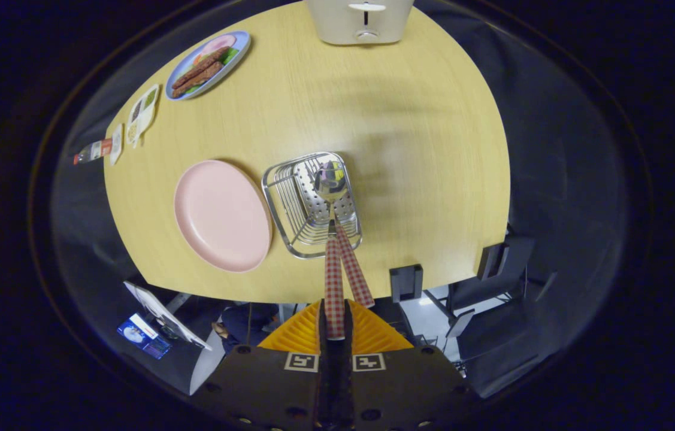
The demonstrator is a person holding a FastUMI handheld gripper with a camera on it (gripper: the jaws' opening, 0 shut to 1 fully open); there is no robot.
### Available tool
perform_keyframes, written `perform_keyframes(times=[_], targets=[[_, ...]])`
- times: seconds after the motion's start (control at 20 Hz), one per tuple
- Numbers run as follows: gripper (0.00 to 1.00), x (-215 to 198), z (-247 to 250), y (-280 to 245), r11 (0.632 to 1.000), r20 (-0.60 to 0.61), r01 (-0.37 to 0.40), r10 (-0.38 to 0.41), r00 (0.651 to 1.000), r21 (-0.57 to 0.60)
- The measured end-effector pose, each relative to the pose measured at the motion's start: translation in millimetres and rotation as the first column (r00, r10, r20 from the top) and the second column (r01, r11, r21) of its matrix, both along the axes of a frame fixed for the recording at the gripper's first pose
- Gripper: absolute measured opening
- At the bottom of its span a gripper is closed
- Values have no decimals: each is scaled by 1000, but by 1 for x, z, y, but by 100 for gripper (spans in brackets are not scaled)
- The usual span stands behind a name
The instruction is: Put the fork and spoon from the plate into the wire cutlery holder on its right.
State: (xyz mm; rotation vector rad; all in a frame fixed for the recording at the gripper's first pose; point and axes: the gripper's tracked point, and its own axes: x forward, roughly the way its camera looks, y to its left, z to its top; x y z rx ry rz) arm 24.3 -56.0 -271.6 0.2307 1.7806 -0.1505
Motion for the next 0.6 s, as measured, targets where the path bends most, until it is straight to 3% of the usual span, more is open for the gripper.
perform_keyframes(times=[0.1,0.2,0.45,0.6], targets=[[9,3,1,1,1000,10,0,0,1000,5],[19,6,4,3,1000,25,-2,2,1000,17],[64,6,12,11,999,70,-14,12,997,34],[77,1,22,12,999,106,-30,28,994,18]])
